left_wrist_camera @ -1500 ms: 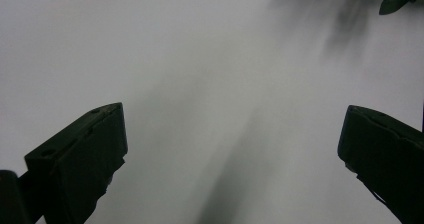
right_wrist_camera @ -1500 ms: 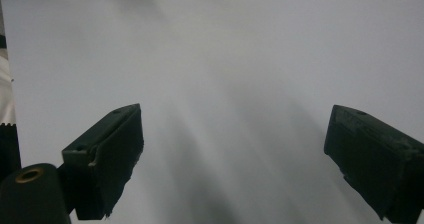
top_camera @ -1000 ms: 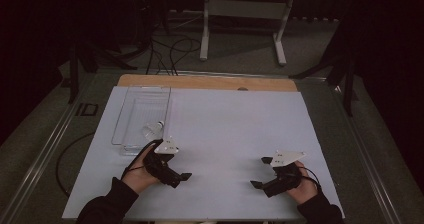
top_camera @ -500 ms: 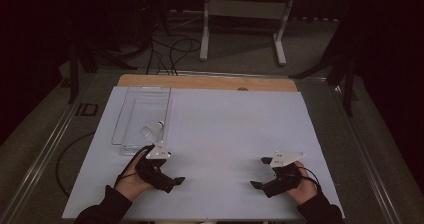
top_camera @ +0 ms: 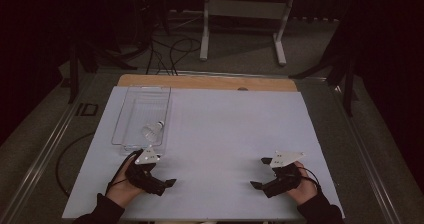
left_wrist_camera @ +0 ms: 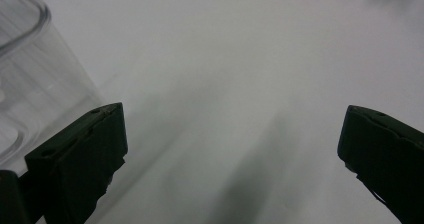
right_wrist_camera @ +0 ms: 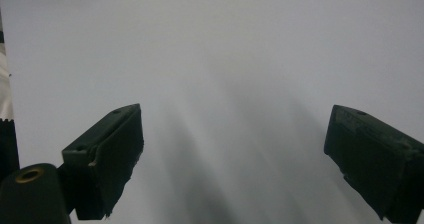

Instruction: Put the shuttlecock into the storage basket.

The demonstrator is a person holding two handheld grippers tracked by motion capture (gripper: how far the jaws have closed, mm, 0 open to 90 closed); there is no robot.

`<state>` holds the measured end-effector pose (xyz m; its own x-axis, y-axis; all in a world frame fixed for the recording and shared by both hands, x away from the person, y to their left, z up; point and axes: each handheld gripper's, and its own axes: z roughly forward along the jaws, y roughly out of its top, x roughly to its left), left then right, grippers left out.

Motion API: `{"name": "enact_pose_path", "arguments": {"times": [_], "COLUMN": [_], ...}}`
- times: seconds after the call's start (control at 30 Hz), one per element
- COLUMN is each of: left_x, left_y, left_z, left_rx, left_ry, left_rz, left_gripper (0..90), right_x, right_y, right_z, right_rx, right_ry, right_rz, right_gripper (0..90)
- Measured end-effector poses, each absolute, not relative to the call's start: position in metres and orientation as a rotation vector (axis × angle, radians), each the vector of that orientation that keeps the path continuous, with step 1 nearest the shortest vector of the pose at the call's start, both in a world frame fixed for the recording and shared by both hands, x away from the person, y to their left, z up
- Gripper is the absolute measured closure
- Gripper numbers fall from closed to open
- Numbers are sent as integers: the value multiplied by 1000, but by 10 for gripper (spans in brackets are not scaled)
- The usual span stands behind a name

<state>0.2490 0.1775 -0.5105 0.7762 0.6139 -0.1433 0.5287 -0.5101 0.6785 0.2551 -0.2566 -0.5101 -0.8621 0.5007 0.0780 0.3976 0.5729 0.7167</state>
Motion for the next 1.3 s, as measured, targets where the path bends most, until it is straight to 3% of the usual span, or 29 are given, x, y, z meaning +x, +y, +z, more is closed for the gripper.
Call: {"name": "enact_pose_path", "arguments": {"times": [0.4,1.3], "left_x": [244,237], "left_y": [186,200], "left_z": [-519,-523], "left_rx": [2179,2054], "left_ry": [929,894], "left_rz": [180,318], "left_gripper": [0,9], "right_x": [255,255], "right_y": [-258,-259], "right_z": [-511,-517], "right_rx": [769,765], "right_ry": [2663,2648], "right_rz": [1166,1143], "right_gripper": [91,90]}}
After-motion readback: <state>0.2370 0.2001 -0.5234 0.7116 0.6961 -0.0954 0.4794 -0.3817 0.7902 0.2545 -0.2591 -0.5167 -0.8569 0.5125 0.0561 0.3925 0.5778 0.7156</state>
